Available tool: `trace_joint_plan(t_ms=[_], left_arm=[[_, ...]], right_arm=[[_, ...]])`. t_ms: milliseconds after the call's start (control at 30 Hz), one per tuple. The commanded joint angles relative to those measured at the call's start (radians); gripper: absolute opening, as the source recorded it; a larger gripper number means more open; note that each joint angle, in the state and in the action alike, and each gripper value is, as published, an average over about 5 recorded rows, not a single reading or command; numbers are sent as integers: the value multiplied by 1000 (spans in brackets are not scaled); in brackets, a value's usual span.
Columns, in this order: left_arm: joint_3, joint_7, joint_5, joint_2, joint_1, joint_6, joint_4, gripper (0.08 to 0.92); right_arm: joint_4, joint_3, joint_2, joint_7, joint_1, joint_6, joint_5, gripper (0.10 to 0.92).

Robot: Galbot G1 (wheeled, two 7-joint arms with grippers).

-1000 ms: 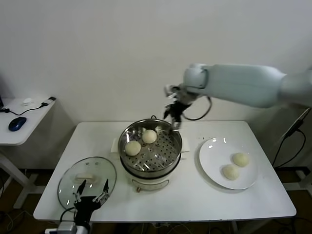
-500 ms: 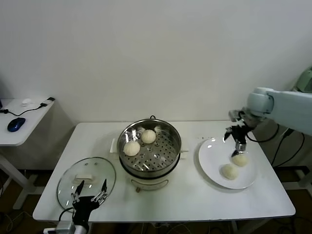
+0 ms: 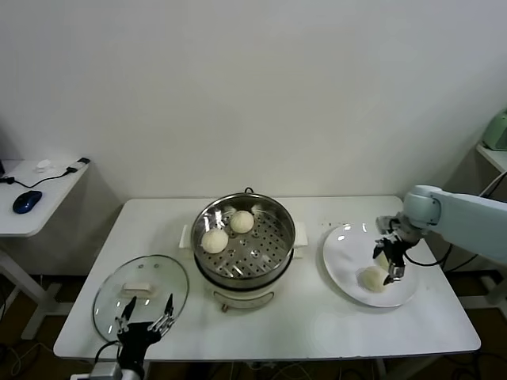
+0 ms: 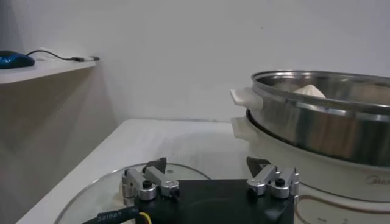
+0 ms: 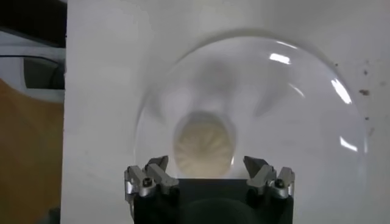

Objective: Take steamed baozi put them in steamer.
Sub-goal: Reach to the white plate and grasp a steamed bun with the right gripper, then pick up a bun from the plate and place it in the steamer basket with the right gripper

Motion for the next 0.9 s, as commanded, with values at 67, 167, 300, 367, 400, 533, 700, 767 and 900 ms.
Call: trace_joint_plan(t_ms=[67,167,300,367,400,533,700,767,900], left_arm=[[2,0,0,2,2,-2,1,823],[5,0,1,2,2,-2,1,823],[7,-1,2,2,2,-2,1,823],[8,-1,2,2,1,-2,0,823],[9,-1,2,2,1,-2,-1,823],[12,-1,3,1,0,0,-4,823],[17,-1,5,2,1,2,-12,823],[19,-1,7,2,2,3,-14,823],[19,-1,9,6,6,3,-16,823]], right_arm=[[-37,75,9,26,-112,-14,-57,823],[-45,81,9,28,-111,-13,-70,814],[-25,76,-2,23,-86,-10,-89,734],[-8,76,-8,25,-63,-8,-92,673],[1,75,-11,25,-47,-7,-91,650],[46,43,-11,6,80,12,-63,591],[104,-111,81,-71,433,107,72,586],[126,-148,140,-105,552,168,131,585],[194,-124,292,-166,732,326,228,590]])
